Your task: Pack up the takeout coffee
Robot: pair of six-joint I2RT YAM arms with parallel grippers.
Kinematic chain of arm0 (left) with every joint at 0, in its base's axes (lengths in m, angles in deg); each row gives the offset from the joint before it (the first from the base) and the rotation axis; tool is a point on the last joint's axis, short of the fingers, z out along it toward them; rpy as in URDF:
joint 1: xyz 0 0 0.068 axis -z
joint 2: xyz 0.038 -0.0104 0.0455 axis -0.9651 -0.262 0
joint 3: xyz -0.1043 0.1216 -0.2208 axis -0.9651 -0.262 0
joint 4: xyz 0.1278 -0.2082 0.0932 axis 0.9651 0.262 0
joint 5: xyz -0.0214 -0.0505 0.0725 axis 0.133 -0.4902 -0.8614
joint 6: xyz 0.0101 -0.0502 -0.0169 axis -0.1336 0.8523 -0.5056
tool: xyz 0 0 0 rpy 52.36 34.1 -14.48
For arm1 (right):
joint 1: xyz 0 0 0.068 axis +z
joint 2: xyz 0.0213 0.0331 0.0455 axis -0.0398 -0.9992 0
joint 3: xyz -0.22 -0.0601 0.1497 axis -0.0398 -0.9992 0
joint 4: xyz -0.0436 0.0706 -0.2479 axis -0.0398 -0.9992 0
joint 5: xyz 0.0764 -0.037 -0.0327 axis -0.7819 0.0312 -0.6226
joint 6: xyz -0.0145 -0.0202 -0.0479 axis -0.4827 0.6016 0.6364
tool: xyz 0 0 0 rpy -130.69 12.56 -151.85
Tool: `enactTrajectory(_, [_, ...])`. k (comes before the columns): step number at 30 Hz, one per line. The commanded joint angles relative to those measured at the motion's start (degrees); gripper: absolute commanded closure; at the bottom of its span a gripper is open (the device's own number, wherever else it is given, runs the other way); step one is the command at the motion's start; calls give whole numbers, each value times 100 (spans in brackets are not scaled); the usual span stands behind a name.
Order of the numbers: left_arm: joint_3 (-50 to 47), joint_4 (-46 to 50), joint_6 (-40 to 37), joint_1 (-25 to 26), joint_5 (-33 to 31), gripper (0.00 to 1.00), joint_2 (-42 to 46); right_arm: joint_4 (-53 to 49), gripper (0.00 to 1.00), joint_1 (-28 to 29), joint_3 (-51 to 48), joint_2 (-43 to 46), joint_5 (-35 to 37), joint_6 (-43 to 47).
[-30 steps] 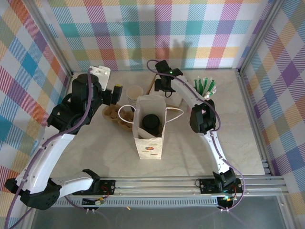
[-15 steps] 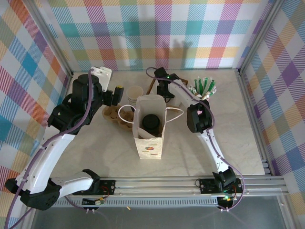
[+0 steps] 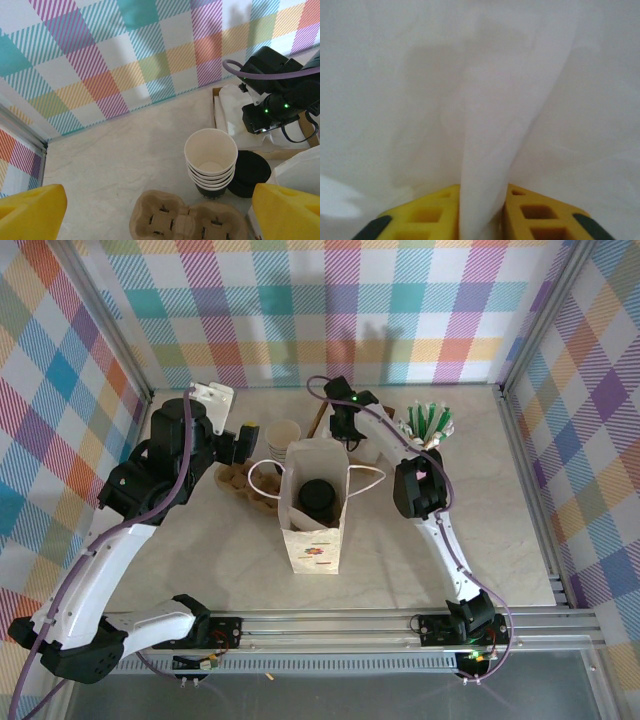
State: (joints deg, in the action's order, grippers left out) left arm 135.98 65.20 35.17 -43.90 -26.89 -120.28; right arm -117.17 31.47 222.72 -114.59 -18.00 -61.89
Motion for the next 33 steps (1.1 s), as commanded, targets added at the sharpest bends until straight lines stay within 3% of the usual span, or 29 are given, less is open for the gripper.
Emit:
enactTrajectory(1, [-63,-235,50,-51,65,5,93,-74,83,-34,112,426,60,62])
enactTrajectory(3, [-62,-243,50,-51,65,5,97,-78,89,-34,116,501,57,93])
enactTrajectory(11, [-91,-399,78,-51,47,6,154,64,100,-52,90,1106,-10,181])
enactTrajectory(16, [-102,-618,322,-59,58,6,216,284,100,-54,54,1692,-130,346])
enactTrajectory(22, [55,-1033,1004,-51,865,7,182,944,100,-62,-278,2587,-673,459])
enactTrajectory(28, [-18,-1851,1990,-51,2093,7,72,2977,100,-54,-1362,3746,-2024,584])
enactTrajectory(31, [-323,-2590,2608,-51,2715,6,44,4820,100,-56,-2280,4338,-2755,93])
enactTrajectory(33, [-678,-3484,3100,-51,3007,4,56,6585,100,-55,-3039,4653,-3251,-548])
